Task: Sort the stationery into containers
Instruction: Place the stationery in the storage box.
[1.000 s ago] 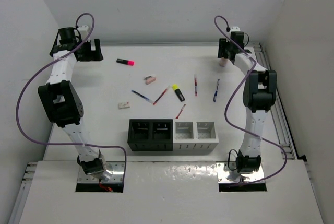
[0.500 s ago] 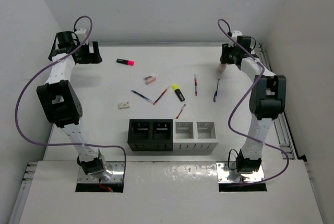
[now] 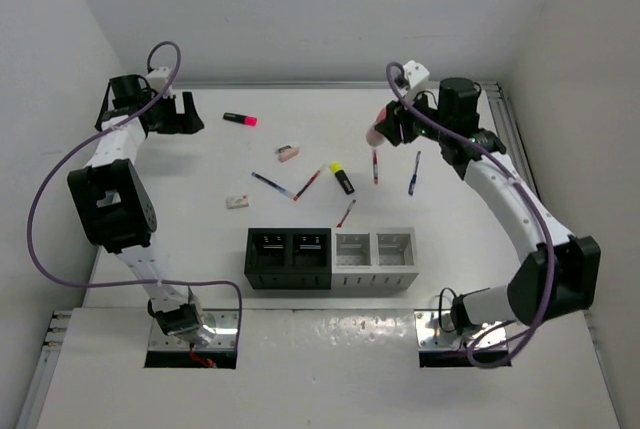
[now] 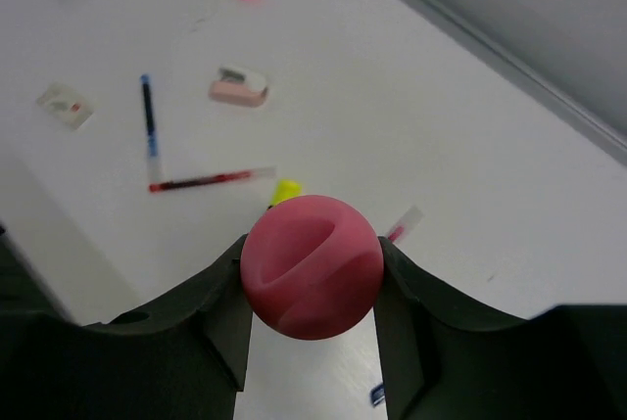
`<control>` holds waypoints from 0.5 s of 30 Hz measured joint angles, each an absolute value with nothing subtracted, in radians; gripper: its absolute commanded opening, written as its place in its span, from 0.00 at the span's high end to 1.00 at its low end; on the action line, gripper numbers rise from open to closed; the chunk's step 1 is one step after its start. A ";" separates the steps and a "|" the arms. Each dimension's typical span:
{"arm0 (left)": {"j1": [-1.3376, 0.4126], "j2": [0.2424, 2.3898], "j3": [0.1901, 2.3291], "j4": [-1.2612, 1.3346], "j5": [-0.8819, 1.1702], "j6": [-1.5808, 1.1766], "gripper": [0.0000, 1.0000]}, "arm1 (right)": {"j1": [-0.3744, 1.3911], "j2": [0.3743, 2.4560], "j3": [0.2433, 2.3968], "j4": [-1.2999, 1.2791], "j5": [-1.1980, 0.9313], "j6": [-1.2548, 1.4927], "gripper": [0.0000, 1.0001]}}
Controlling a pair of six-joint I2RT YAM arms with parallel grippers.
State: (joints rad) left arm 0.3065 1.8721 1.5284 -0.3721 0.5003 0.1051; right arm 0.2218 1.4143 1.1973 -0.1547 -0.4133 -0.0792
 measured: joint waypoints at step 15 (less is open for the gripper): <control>0.208 1.523 1.306 -0.301 0.558 0.205 0.01 | 0.284 1.014 1.076 -0.661 -0.547 -0.231 1.00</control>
State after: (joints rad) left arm 0.2077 1.5230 1.3056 -0.3008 0.5575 0.2047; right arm 0.2836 1.0142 1.0760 -0.6613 -0.5472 -0.2310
